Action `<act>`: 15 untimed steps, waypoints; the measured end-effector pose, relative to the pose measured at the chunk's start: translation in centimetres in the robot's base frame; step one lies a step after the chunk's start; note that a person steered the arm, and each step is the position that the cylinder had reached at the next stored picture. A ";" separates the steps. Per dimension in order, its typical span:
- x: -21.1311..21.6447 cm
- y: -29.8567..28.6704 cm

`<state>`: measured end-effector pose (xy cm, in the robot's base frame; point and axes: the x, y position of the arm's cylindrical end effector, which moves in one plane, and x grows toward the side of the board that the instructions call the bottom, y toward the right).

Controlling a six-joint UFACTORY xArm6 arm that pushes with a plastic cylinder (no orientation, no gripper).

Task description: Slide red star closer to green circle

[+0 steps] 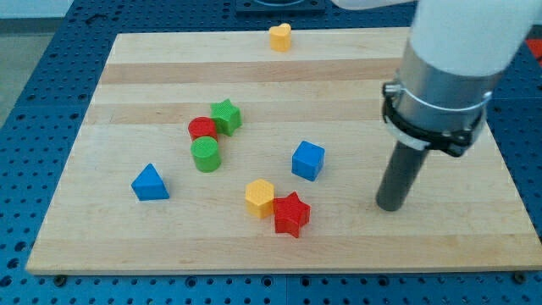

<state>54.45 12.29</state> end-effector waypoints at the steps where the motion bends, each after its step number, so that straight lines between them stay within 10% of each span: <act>1: 2.0 -2.7; 11: 7.4 -12.8; 15: 1.3 -17.3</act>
<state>55.75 -4.98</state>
